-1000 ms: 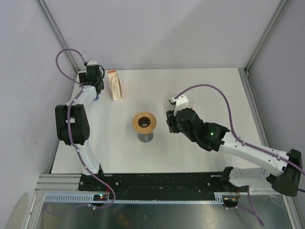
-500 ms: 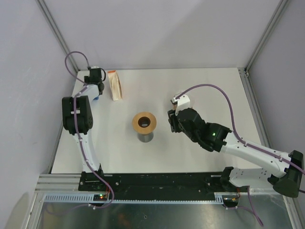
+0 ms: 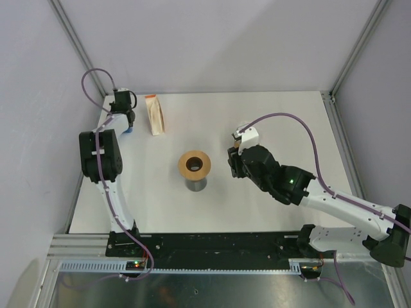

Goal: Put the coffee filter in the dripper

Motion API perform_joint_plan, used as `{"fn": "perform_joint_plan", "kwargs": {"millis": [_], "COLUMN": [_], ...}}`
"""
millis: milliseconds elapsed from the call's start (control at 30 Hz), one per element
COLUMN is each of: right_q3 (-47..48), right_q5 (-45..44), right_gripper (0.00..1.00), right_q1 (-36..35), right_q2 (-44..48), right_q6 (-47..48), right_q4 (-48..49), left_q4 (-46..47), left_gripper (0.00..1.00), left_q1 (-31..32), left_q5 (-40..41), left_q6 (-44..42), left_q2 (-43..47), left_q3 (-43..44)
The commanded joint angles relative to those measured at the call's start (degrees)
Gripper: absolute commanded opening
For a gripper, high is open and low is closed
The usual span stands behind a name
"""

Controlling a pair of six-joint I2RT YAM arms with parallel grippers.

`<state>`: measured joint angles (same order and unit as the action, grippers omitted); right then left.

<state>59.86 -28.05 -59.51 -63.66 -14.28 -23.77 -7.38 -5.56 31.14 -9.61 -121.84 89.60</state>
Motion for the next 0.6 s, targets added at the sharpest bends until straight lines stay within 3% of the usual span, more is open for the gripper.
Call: {"fn": "perform_joint_plan", "kwargs": {"millis": [0, 300, 567], "right_q3": [0.4, 0.4, 0.4], "right_q5": [-1.1, 1.0, 3.8], "right_gripper": [0.46, 0.46, 0.46], "right_q1": [-0.1, -0.6, -2.3], "right_q2": [1.7, 2.4, 2.5], "right_q6": [0.4, 0.3, -0.9], "right_q4": [0.2, 1.5, 4.2], "left_q4": [-1.2, -3.8, -13.3], "left_gripper": [0.00, 0.00, 0.00], "left_q1": [-0.5, -0.5, -0.6], "left_q5": [-6.7, -16.8, -28.2], "left_q6": [-0.3, -0.6, 1.9], "left_q2": [7.9, 25.7, 41.5], "left_q3": [-6.1, -20.0, -26.5]}}
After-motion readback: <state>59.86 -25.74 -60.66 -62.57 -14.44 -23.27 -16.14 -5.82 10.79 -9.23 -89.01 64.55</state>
